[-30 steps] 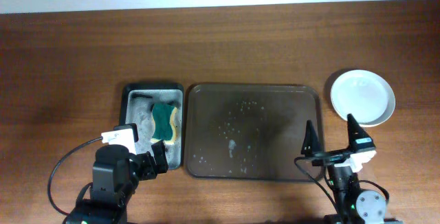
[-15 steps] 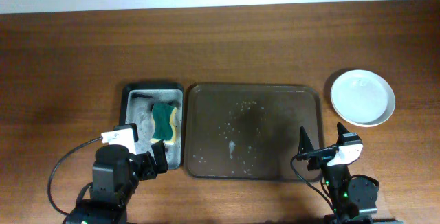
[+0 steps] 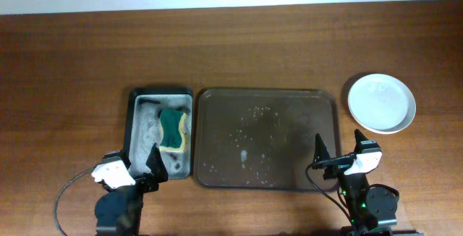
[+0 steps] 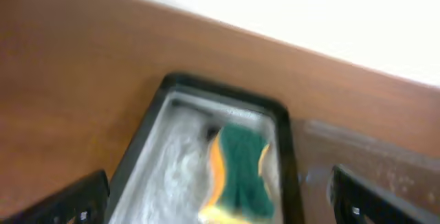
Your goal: Clean dirty plates on tray and stack at the side
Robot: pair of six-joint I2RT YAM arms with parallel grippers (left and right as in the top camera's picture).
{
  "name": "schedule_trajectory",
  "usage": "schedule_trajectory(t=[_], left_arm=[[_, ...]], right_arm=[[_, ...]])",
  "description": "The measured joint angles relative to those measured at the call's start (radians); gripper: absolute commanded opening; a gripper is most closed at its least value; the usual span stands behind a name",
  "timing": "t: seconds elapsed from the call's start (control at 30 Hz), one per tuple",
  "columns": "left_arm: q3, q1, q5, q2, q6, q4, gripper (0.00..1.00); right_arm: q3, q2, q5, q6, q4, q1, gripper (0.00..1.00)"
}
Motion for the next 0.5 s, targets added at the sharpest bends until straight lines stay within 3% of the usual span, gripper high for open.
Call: schedule_trajectory(t=[0.1,0.2,0.5], left_arm=[[-0.137,0.000,0.000,-0.045,0.079,0.363,0.99],[-0.153,0.000,0.016,-0.047,0.183,0.306,0.99],[-0.153,0.000,0.035,-0.048,0.212,0.307,0.99]], right_arm=[[0.000,-0.001,0.000,0.000,0.000,0.000,0.99],[0.000,-0.001,0.000,0.001,0.000,0.000,0.99],[0.000,-0.001,0.000,0.001,0.000,0.000,0.99]])
